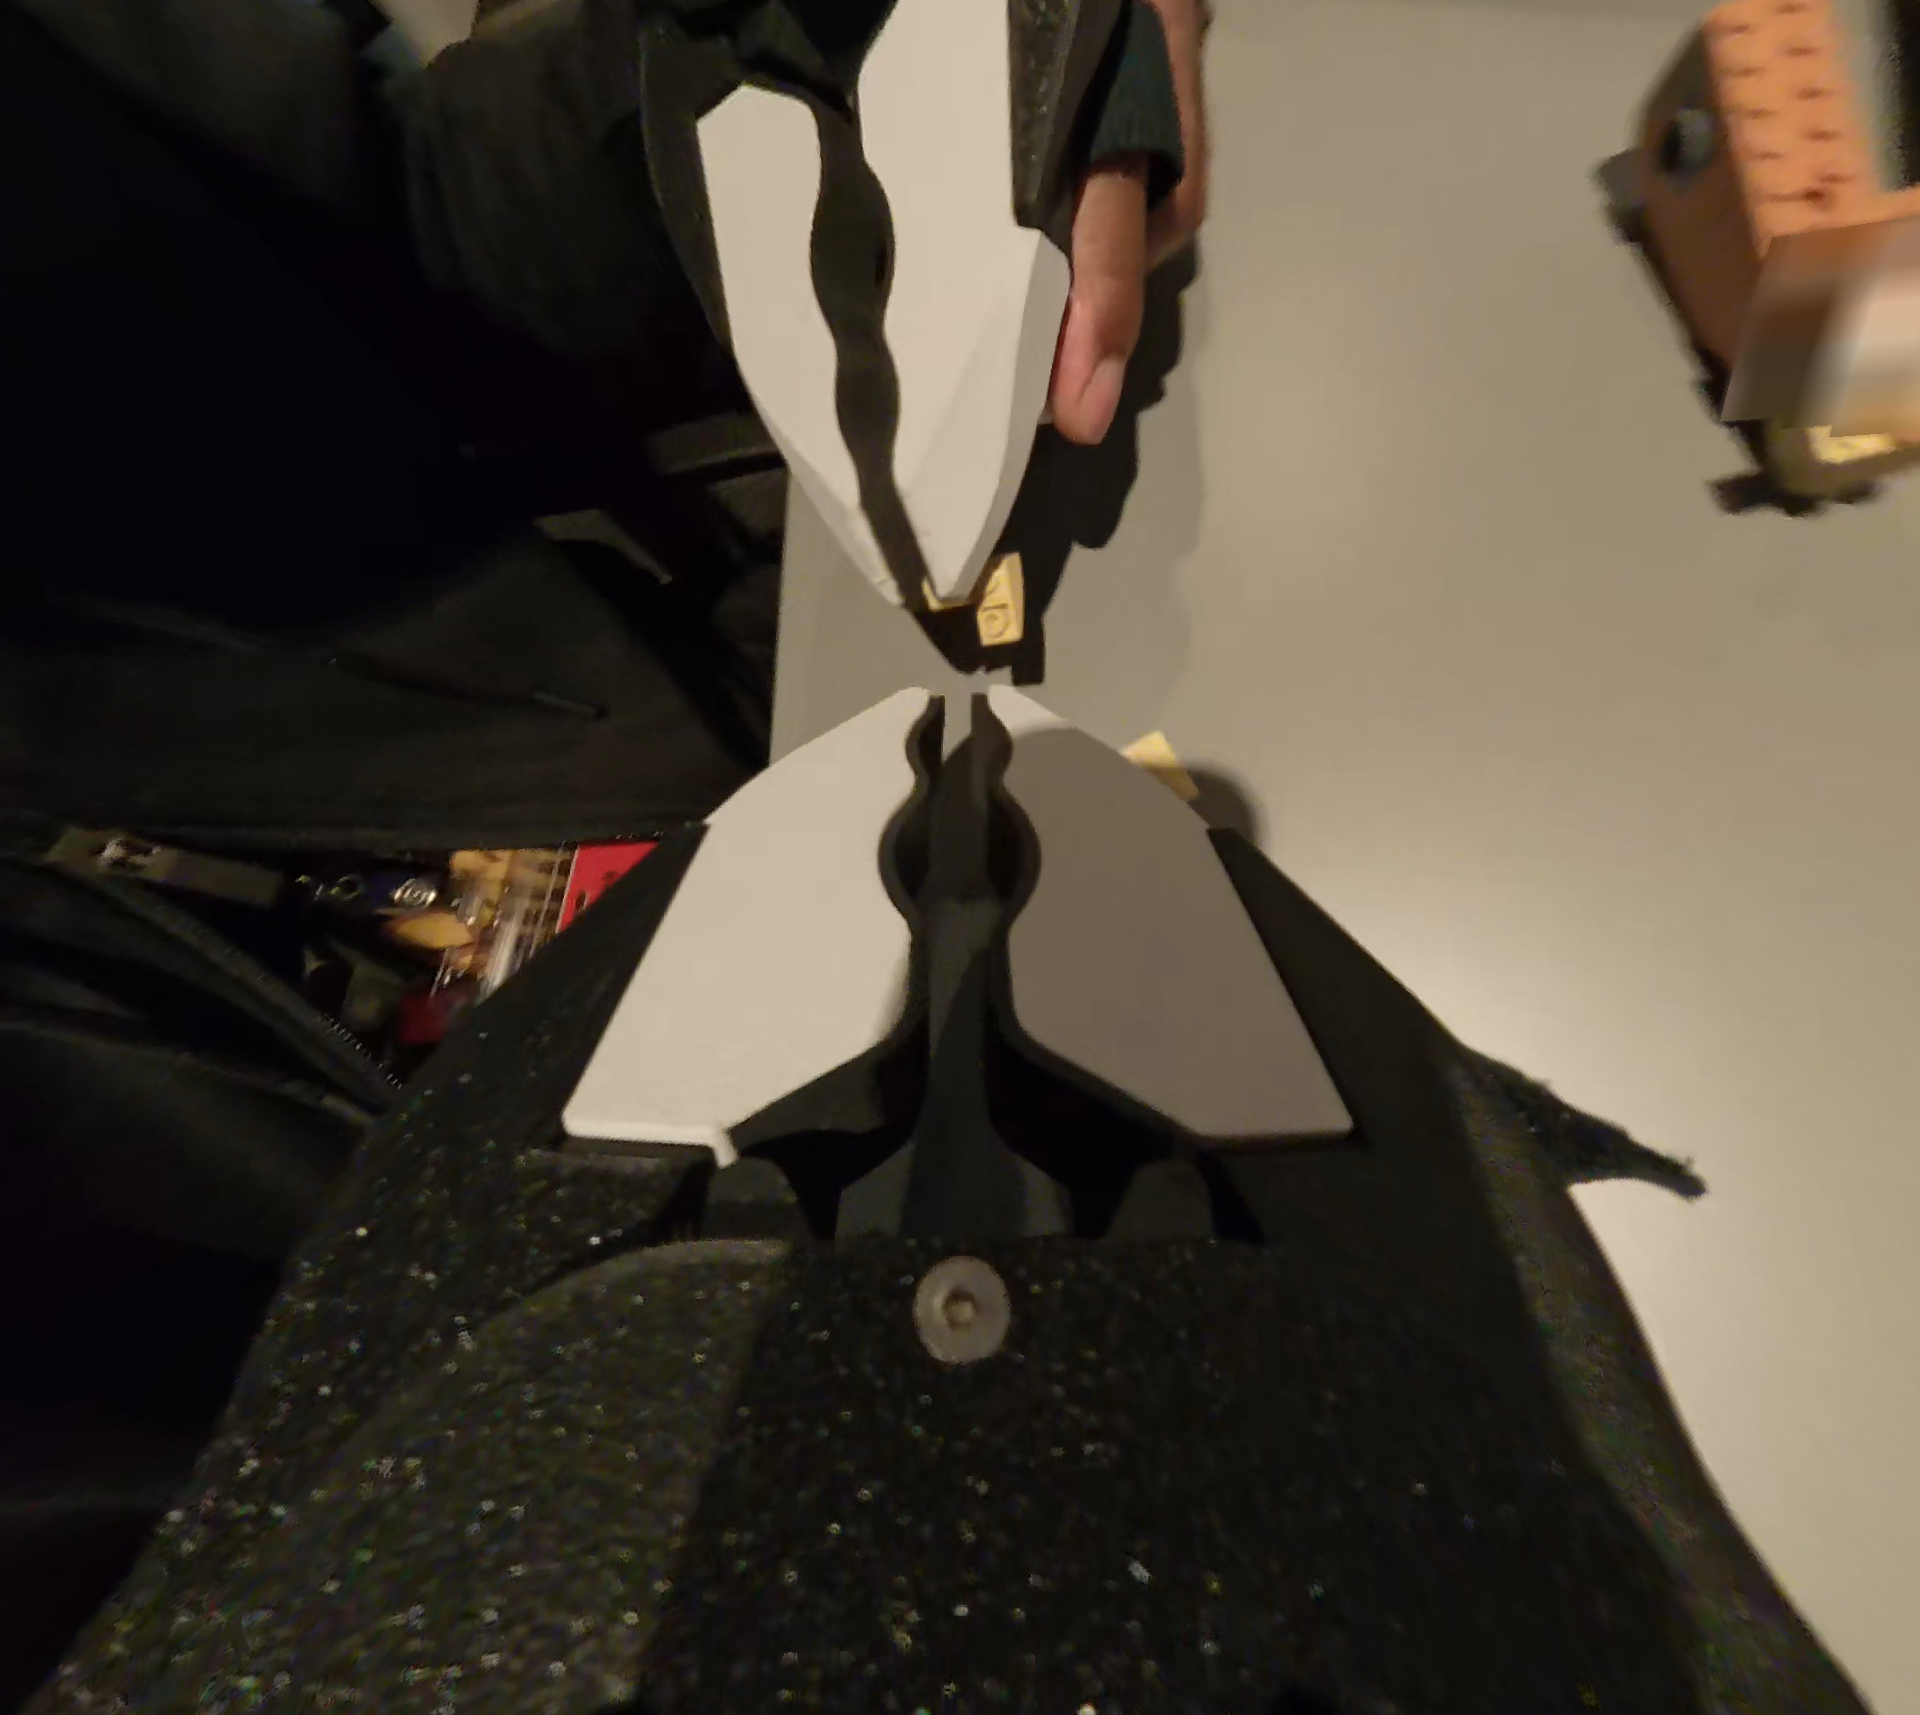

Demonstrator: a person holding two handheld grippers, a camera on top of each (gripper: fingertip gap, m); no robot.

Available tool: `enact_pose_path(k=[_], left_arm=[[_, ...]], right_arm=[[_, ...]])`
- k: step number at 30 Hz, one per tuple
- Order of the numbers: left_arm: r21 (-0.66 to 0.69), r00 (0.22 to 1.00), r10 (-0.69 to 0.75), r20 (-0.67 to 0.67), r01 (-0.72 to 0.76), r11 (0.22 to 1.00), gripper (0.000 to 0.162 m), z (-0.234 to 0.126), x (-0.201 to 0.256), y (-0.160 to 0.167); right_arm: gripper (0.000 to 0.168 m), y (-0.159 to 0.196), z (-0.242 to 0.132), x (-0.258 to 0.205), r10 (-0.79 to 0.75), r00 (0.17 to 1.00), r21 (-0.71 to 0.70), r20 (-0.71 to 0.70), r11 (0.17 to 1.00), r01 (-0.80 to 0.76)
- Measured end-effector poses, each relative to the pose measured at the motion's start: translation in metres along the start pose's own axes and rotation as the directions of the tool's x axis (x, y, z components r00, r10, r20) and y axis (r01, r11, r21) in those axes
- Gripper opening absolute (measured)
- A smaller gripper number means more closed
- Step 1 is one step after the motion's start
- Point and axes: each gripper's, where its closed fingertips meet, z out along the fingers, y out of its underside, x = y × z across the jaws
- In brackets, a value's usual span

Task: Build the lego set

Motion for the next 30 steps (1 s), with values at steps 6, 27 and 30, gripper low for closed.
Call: enact_pose_path(k=[6, 27, 30], left_arm=[[0.090, 0.995, -0.097, 0.032, 0.094, 0.991, 0.002, -0.009, -0.015, -0.005], [0.306, 0.714, -0.682, 0.159, 0.621, 0.721, 0.002, -0.010, -0.038, -0.011], [0.362, 0.658, -0.719, 0.223, 0.629, 0.688, 0.002, -0.009, -0.027, -0.015]], right_arm=[[0.018, 0.005, -0.018, 0.017, 0.065, 0.974, 0.099, -0.216, 0.994, -0.044], [0.036, 0.043, 0.006, 0.014, 0.202, 0.838, 0.122, -0.507, 0.979, -0.162], [0.036, 0.042, 0.005, 0.012, 0.206, 0.849, 0.139, -0.487, 0.978, -0.158]])
